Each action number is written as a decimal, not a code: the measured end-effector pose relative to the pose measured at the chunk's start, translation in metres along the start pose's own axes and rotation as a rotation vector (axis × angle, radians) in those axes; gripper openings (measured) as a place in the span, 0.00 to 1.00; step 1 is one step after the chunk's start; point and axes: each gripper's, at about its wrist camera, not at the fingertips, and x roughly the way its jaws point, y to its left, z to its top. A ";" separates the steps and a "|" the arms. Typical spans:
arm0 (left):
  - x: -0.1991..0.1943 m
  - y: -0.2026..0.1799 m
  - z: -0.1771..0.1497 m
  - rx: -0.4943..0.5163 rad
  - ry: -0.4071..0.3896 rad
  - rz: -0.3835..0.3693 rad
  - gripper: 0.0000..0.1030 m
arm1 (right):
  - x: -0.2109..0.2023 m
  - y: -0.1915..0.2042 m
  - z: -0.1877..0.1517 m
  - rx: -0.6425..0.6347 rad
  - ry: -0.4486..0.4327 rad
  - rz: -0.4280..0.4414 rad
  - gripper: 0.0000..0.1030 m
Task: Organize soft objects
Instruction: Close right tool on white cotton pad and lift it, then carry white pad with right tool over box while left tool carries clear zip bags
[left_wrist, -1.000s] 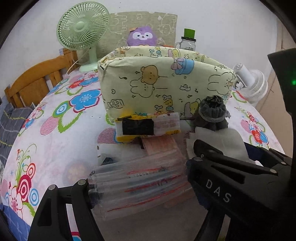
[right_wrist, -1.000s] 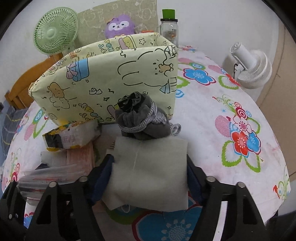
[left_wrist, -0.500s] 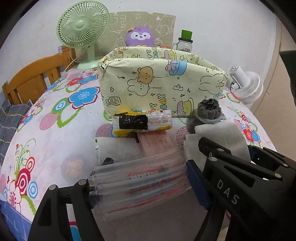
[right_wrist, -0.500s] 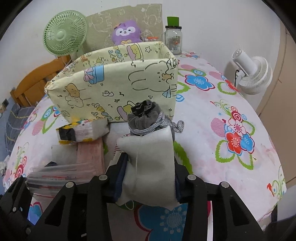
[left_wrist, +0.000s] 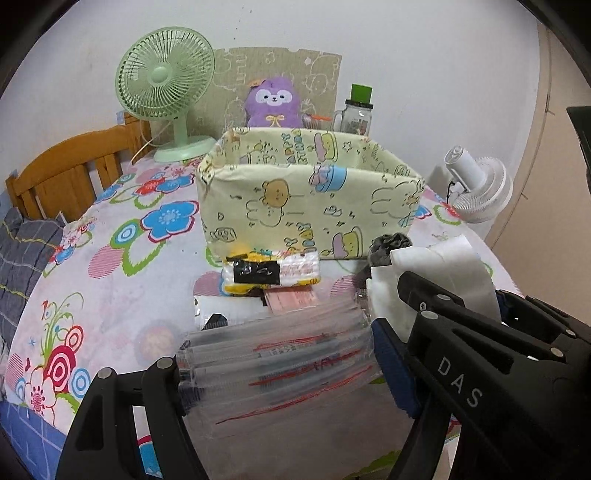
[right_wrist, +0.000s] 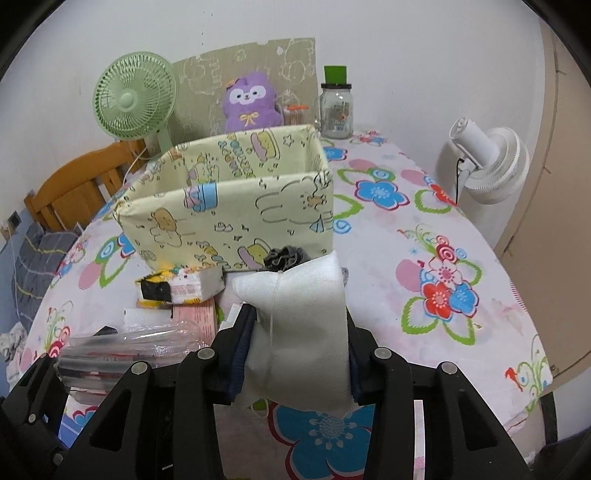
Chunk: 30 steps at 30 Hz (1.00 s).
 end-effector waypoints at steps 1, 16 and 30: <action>-0.002 -0.001 0.001 0.001 -0.004 -0.002 0.78 | -0.003 0.000 0.001 0.000 -0.007 -0.001 0.44; -0.025 -0.008 0.027 0.021 -0.060 -0.012 0.78 | -0.033 -0.004 0.024 0.000 -0.086 0.001 0.44; -0.038 -0.011 0.054 0.038 -0.097 -0.009 0.78 | -0.046 0.001 0.052 -0.020 -0.133 0.000 0.44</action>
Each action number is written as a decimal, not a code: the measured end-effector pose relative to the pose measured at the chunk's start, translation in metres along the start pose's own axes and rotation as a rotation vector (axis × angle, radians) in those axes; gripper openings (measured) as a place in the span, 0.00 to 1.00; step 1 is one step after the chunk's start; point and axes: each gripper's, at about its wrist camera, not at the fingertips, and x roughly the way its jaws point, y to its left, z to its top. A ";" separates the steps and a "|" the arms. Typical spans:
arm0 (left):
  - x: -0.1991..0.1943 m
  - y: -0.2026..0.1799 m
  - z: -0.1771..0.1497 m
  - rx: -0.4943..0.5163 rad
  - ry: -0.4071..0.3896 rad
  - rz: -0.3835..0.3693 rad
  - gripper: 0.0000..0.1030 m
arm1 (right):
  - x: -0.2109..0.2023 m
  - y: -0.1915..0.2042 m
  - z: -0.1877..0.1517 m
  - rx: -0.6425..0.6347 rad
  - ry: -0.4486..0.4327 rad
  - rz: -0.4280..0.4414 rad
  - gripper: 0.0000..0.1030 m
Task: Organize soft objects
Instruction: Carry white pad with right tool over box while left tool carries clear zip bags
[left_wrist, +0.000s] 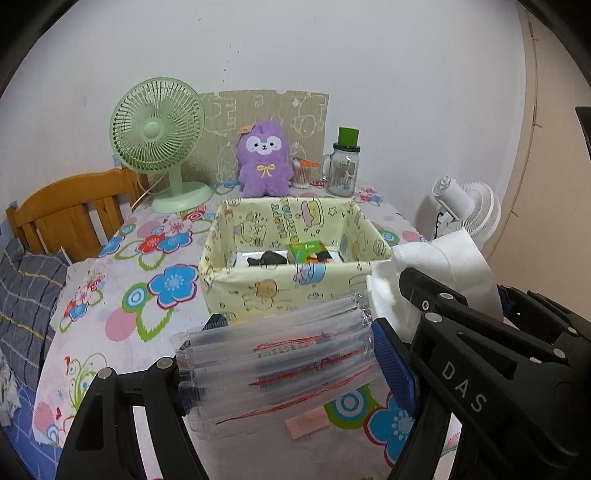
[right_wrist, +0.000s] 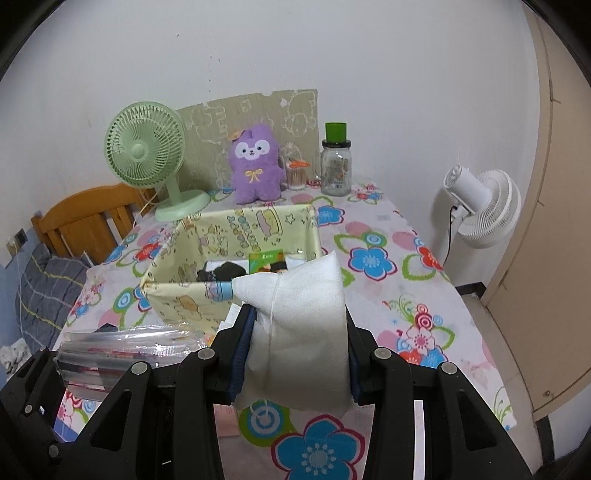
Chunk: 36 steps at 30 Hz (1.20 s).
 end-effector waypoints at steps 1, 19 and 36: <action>0.000 0.000 0.003 0.003 -0.004 0.000 0.78 | 0.000 0.000 0.002 0.000 -0.003 0.000 0.44; 0.013 0.005 0.035 0.003 -0.040 -0.011 0.78 | 0.012 -0.001 0.034 0.021 -0.046 -0.002 0.44; 0.047 0.015 0.064 -0.017 -0.045 0.000 0.78 | 0.049 0.002 0.064 0.027 -0.057 -0.007 0.45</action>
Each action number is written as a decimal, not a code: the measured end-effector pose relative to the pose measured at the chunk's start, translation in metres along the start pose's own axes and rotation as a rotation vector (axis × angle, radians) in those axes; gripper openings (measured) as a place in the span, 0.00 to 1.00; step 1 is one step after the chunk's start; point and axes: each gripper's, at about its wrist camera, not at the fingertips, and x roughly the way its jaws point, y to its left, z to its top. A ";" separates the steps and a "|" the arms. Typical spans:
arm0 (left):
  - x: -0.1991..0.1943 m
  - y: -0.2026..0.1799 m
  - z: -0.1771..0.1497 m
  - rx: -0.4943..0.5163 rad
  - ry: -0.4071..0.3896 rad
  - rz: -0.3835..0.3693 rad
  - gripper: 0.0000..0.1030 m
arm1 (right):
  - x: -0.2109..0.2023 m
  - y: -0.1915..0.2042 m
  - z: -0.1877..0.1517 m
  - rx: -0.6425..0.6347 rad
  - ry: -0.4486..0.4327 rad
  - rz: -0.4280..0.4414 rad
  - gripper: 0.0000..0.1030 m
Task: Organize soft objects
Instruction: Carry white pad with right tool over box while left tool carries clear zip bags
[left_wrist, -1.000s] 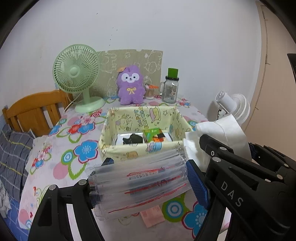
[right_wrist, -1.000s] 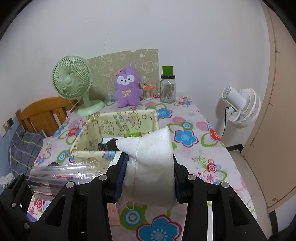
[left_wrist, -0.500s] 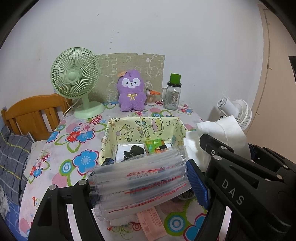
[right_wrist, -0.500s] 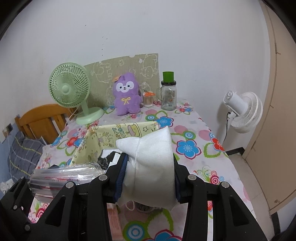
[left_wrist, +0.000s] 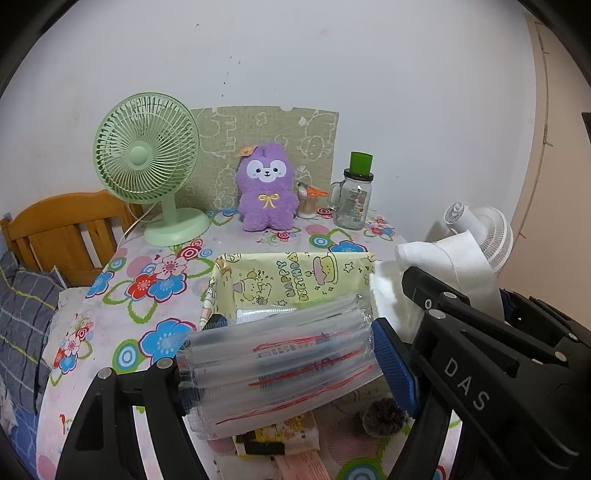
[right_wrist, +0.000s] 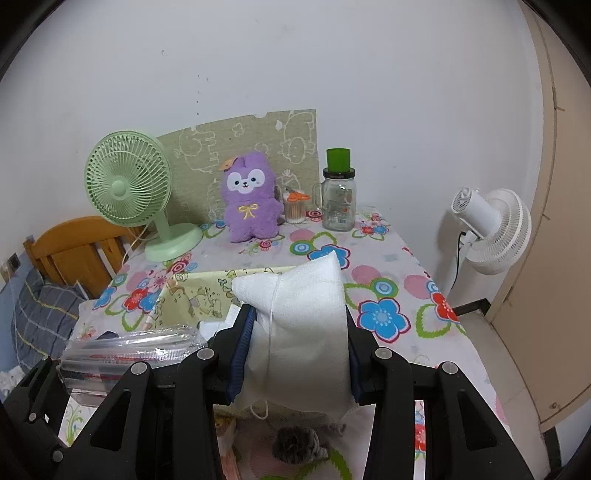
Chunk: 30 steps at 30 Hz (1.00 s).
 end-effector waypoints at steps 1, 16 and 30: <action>0.002 0.001 0.001 -0.002 0.002 0.002 0.78 | 0.002 0.000 0.001 0.000 0.001 0.002 0.45; 0.041 0.006 0.016 0.008 0.018 0.021 0.78 | 0.039 0.000 0.023 0.027 0.009 0.017 0.45; 0.075 0.015 0.015 -0.025 0.080 0.014 0.94 | 0.068 -0.004 0.024 0.024 0.036 0.014 0.45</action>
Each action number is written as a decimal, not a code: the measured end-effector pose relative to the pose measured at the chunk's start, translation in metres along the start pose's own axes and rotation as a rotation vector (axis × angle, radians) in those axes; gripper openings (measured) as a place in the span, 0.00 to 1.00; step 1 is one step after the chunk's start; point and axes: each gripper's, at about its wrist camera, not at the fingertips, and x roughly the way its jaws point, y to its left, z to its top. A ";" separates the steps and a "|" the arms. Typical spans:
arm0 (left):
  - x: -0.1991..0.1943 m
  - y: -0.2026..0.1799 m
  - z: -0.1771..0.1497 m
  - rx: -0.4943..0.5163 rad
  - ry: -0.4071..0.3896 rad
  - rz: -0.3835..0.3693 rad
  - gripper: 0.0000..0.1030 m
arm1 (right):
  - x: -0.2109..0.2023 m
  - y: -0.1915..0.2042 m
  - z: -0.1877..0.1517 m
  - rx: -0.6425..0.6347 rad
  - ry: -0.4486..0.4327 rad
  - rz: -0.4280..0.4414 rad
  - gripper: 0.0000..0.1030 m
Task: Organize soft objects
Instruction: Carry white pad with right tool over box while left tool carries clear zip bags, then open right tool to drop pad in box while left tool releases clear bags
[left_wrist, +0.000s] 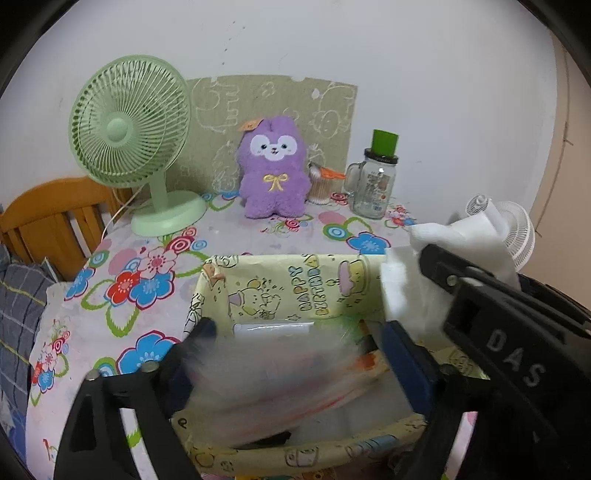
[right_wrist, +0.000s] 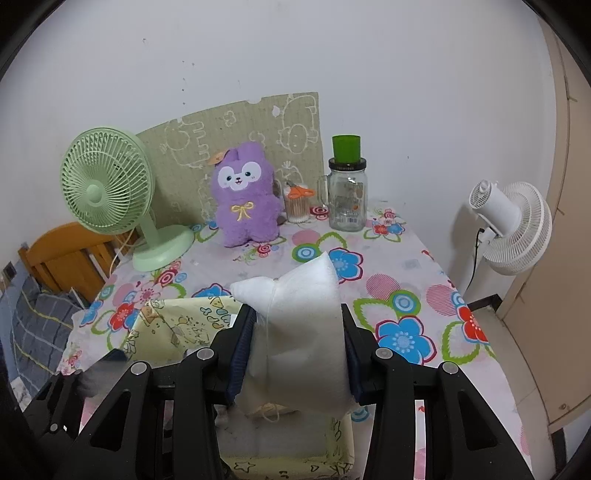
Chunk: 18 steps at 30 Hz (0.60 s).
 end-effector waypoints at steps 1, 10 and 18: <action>0.002 0.002 0.000 -0.005 0.006 -0.002 0.97 | 0.001 0.000 0.000 -0.002 -0.004 -0.004 0.45; 0.002 -0.006 -0.009 0.065 0.052 -0.028 1.00 | 0.003 0.004 -0.003 -0.015 -0.009 0.034 0.48; -0.004 -0.003 -0.013 0.059 0.042 -0.005 1.00 | 0.003 0.017 -0.010 -0.046 0.004 0.075 0.65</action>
